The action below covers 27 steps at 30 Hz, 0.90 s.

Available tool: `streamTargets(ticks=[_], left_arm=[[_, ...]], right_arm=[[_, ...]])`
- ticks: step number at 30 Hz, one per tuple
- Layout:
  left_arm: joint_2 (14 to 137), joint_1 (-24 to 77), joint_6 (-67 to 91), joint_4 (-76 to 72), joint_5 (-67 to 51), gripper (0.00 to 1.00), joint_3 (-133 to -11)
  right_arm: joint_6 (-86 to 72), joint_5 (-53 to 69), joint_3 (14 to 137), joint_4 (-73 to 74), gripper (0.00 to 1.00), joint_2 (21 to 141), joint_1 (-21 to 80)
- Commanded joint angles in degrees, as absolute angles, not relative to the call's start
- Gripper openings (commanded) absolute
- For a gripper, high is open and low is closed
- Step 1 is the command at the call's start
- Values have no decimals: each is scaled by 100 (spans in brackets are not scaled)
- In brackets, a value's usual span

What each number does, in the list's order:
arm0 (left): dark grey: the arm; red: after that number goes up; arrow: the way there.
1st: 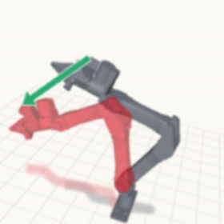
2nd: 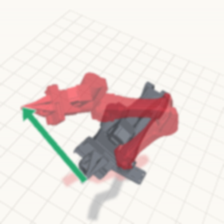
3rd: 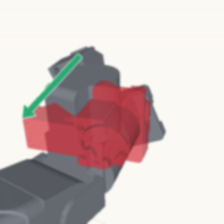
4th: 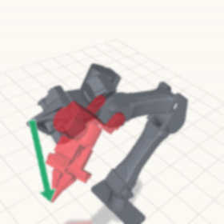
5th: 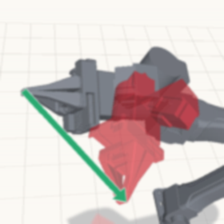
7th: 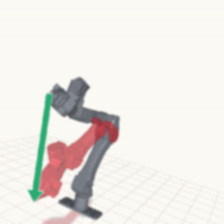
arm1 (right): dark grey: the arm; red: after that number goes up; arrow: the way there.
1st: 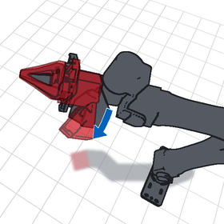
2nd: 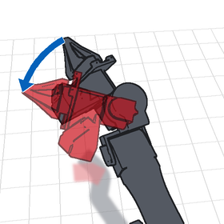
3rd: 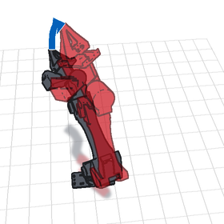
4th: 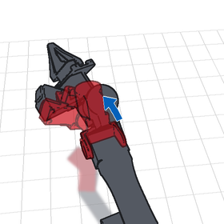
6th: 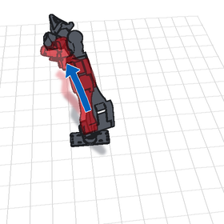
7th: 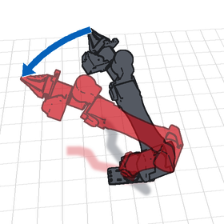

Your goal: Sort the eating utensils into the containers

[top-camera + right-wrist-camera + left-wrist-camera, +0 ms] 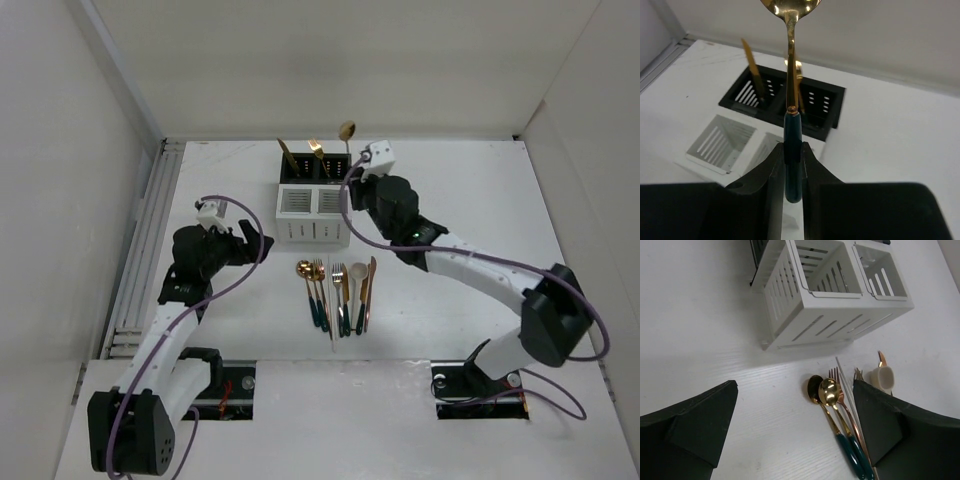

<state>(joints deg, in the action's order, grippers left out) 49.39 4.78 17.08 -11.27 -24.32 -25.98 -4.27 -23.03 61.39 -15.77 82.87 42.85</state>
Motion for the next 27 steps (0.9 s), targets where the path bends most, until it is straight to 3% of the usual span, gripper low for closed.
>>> streamTargets(ticks=[1, 7, 24, 27], left_arm=[[4931, 414, 1714, -1038, -2927, 100, -2996], [4983, 237, 1425, -633, -3145, 100, -3129], [5150, 237, 1274, -738, -2364, 100, -2953], [5150, 237, 1274, -738, -2364, 100, -2953]], right_arm=[[343, -1196, 6354, -3286, 0, 8727, 4263], [343, -378, 5941, -4912, 0, 9358, 4157], [-79, -869, 5687, -5027, 0, 10116, 3981], [-193, -932, 5687, -4887, 16, 10169, 3981]])
